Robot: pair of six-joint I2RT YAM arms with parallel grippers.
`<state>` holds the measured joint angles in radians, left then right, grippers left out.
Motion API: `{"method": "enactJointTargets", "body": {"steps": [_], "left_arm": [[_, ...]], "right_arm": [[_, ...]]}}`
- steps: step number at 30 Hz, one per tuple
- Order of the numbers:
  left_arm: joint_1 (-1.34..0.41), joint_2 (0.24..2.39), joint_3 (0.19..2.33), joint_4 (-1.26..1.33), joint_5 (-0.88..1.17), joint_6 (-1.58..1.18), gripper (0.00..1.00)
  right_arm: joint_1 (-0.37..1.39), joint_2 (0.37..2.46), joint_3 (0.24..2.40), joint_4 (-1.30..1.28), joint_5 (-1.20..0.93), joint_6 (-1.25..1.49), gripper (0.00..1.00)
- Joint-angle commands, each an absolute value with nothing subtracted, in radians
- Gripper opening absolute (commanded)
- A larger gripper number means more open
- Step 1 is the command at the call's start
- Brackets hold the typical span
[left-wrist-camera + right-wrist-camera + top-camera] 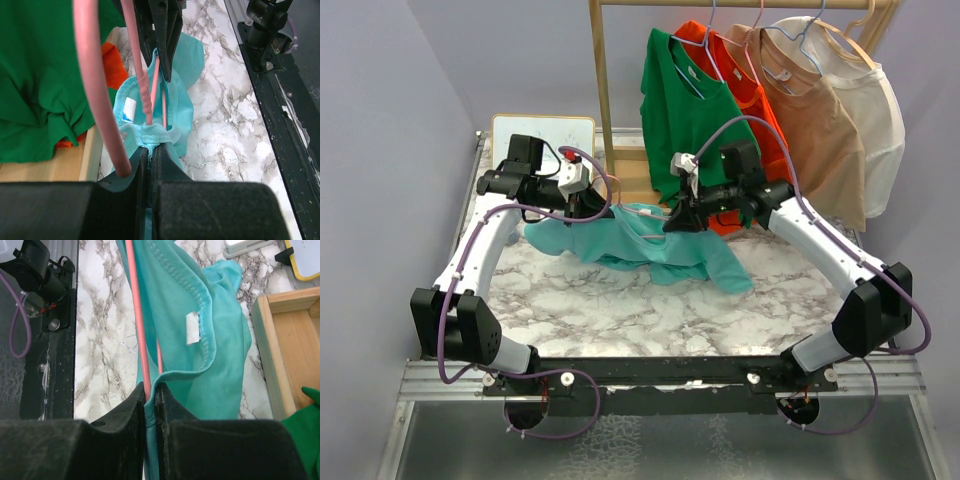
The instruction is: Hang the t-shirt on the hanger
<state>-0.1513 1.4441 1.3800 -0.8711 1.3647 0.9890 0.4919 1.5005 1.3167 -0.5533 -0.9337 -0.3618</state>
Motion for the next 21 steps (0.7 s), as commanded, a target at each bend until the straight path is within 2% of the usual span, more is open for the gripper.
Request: {"method": "enactJointTargets", "body": {"steps": [1,3,11,16,21], "left_arm": [[-0.166,1.453,1.405,-0.851,1.432,0.980,0.00],[-0.166,1.452,1.405,-0.852,1.425,0.980,0.00],[-0.164,1.448,1.382,-0.913,1.370,1.012,0.00],[-0.150,1.447,1.365,-0.937,1.327,1.035,0.15],[-0.110,1.450,1.327,-0.941,1.302,1.048,0.20]], "right_arm": [[0.512,1.540,1.381,-0.510,-0.938,-0.339,0.06],[0.512,1.545,1.397,-0.524,-0.917,-0.337,0.01],[0.512,1.457,1.356,-0.497,-0.844,-0.306,0.01],[0.511,1.410,1.334,-0.502,-0.814,-0.294,0.01],[0.509,1.366,1.312,-0.518,-0.786,-0.290,0.01]]}}
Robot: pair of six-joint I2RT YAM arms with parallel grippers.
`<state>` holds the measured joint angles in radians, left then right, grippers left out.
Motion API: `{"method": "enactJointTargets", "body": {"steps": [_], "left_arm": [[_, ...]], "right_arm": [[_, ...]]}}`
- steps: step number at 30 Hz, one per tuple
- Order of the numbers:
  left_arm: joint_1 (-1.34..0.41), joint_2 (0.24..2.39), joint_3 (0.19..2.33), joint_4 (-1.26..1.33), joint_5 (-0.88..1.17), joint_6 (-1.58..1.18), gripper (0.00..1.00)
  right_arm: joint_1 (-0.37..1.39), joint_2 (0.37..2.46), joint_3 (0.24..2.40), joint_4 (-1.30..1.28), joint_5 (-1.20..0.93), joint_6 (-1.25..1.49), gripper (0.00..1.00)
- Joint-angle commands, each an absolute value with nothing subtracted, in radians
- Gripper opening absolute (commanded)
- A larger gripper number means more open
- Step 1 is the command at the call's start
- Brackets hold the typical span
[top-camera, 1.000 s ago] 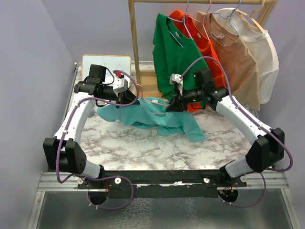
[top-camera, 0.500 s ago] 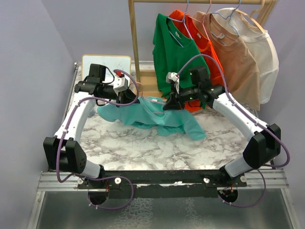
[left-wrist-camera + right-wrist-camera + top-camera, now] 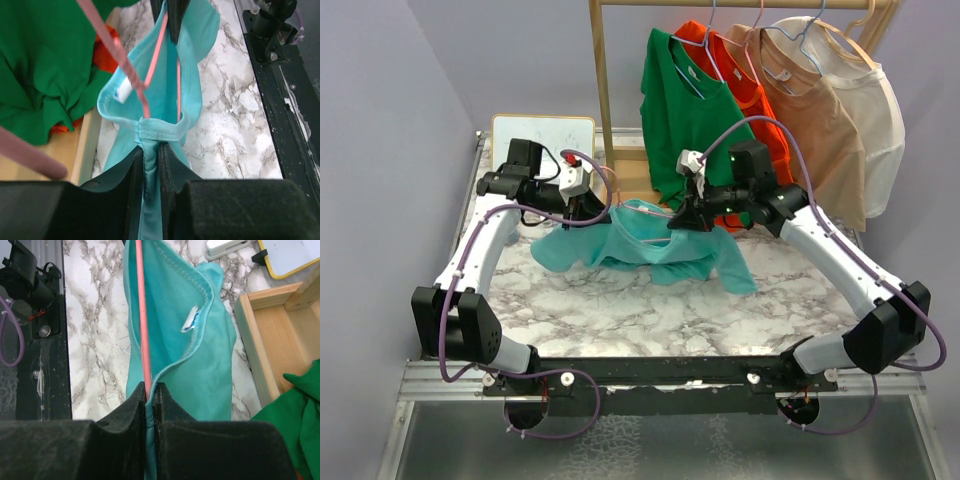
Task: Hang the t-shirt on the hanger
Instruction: Place the T-shirt on the hanger, then place the hanger at the clothesline.
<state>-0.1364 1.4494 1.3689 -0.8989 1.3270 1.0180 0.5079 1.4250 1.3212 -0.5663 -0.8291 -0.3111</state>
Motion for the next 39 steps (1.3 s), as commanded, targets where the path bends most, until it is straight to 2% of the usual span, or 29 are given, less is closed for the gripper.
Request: {"method": "enactJointTargets", "body": {"steps": [1,9,11,12,14,16,22,30,39], "left_arm": [[-0.101,1.451,1.321,-0.943,1.298,1.053,0.21],[-0.059,1.458,1.330,-0.914,1.286,1.028,0.39],[-0.048,1.457,1.339,-0.897,1.285,1.010,0.49],[-0.044,1.454,1.345,-0.890,1.285,0.998,0.56],[-0.040,1.452,1.350,-0.879,1.292,0.970,0.83],[-0.038,1.444,1.392,-0.868,1.307,0.953,0.97],[-0.016,1.402,1.424,-0.703,1.311,0.788,0.99],[0.045,1.350,1.360,-0.312,1.316,0.443,0.99],[0.084,1.369,1.359,-0.255,1.310,0.412,0.99]], "right_arm": [[0.509,1.357,1.308,-0.518,-0.782,-0.289,0.01],[0.505,1.313,1.292,-0.520,-0.752,-0.271,0.01],[0.502,1.305,1.288,-0.519,-0.744,-0.266,0.01],[0.502,1.302,1.287,-0.517,-0.741,-0.263,0.01],[0.501,1.297,1.284,-0.507,-0.733,-0.250,0.01],[0.501,1.294,1.286,-0.493,-0.723,-0.237,0.01],[0.495,1.296,1.345,-0.511,-0.629,-0.208,0.01],[0.465,1.274,1.421,-0.573,-0.546,-0.173,0.01],[0.458,1.196,1.525,-0.643,-0.401,-0.128,0.01]]}}
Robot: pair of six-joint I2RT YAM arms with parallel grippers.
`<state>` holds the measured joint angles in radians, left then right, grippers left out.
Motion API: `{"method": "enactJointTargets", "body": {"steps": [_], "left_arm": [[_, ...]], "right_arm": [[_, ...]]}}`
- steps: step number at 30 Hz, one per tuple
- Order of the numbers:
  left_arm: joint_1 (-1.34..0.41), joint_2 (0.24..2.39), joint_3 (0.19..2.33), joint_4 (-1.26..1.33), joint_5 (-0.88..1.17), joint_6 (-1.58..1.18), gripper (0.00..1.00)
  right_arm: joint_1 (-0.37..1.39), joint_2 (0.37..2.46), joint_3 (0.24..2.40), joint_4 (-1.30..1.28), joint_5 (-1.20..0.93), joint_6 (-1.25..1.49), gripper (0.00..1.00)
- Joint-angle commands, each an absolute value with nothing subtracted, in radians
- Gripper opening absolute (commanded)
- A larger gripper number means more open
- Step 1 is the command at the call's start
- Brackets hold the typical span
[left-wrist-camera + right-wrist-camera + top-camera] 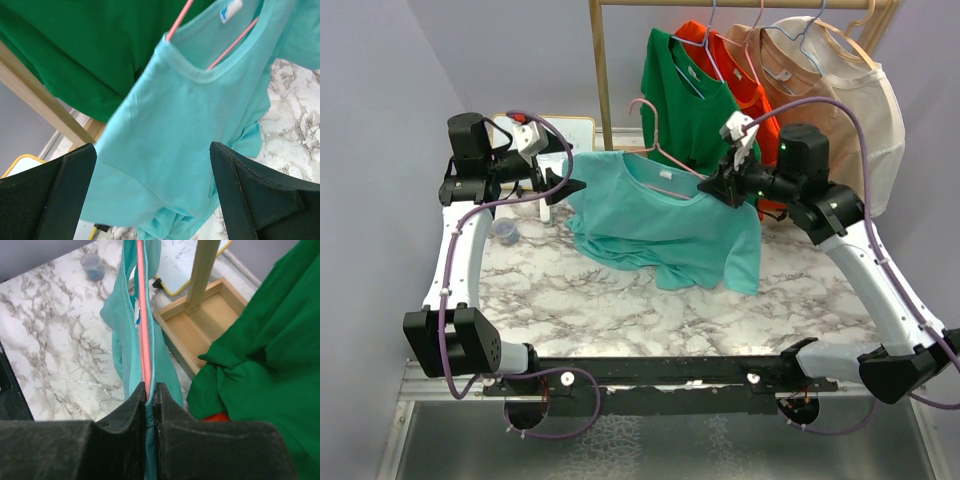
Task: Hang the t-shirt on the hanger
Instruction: Place the hanger at the clothesline.
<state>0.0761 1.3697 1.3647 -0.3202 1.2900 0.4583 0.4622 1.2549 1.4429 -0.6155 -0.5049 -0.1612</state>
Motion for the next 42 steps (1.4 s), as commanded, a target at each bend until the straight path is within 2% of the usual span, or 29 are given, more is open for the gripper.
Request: {"method": "enactJointTargets", "body": {"steps": [1,12,22,28,36,42], "left_arm": [[0.084,1.372,1.359,-0.247,1.310,0.407,0.99],[0.084,1.399,1.329,-0.218,1.309,0.389,0.99],[0.084,1.397,1.303,-0.226,1.300,0.394,0.99],[0.084,1.407,1.296,-0.230,1.308,0.396,0.99],[0.084,1.400,1.279,-0.248,1.310,0.405,0.99],[0.084,1.397,1.272,-0.253,1.306,0.412,0.99]], "right_arm": [[0.459,1.188,1.542,-0.651,-0.382,-0.123,0.01],[0.459,1.206,1.789,-0.725,-0.106,-0.076,0.01],[0.459,1.215,1.917,-0.683,0.036,-0.076,0.01],[0.459,1.261,1.896,-0.655,-0.018,-0.059,0.01],[0.459,1.339,1.846,-0.473,-0.086,-0.017,0.01],[0.459,1.415,1.865,-0.356,-0.047,0.002,0.01]]}}
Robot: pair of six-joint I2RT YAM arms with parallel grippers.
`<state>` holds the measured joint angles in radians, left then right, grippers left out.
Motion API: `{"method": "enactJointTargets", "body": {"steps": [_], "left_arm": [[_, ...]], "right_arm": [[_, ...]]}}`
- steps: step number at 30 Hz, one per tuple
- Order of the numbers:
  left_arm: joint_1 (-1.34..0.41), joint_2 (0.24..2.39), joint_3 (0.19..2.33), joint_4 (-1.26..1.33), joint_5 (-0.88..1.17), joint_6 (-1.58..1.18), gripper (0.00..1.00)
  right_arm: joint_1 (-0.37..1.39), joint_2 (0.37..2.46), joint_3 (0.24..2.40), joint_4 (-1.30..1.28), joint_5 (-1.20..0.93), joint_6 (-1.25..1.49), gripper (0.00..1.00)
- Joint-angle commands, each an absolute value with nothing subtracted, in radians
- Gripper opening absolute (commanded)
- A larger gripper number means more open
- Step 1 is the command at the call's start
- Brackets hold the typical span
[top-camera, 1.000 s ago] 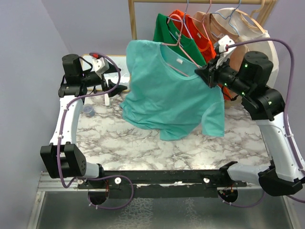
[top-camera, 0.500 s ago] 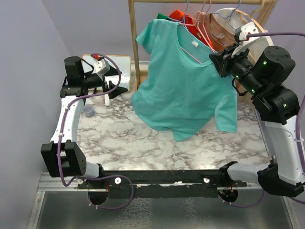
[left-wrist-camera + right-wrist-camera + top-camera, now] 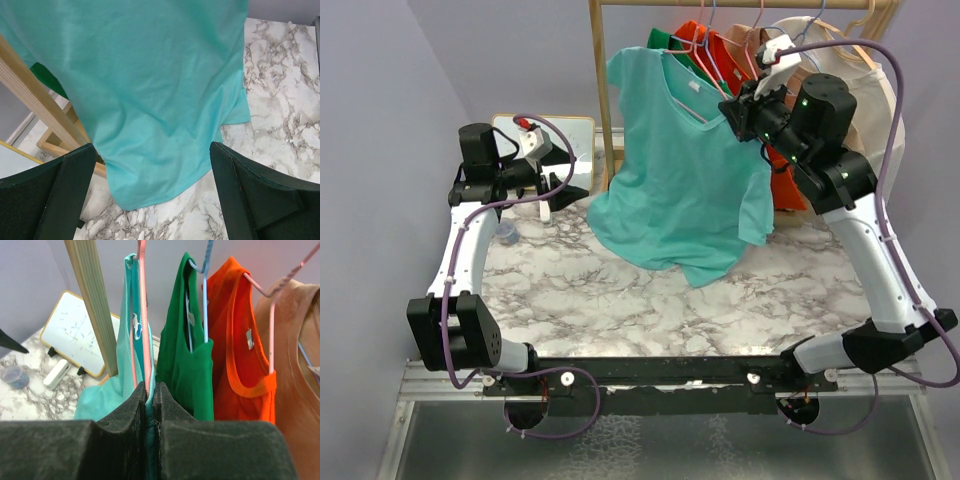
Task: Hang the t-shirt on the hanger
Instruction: Place the hanger at the clothesline.
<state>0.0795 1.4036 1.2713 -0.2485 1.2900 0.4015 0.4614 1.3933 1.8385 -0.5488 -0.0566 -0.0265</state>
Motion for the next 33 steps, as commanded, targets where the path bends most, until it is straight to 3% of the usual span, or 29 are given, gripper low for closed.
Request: {"method": "enactJointTargets", "body": {"steps": [1,18,33], "left_arm": [[0.084,1.398,1.272,-0.252,1.305,0.413,0.99],[0.084,1.395,1.255,-0.281,1.309,0.448,0.99],[0.084,1.389,1.240,-0.279,1.317,0.449,0.99]], "right_arm": [[0.458,1.424,1.863,-0.334,-0.035,0.004,0.01],[0.459,1.497,1.745,-0.035,0.006,0.091,0.01],[0.473,1.613,1.778,-0.013,-0.017,0.094,0.01]]}}
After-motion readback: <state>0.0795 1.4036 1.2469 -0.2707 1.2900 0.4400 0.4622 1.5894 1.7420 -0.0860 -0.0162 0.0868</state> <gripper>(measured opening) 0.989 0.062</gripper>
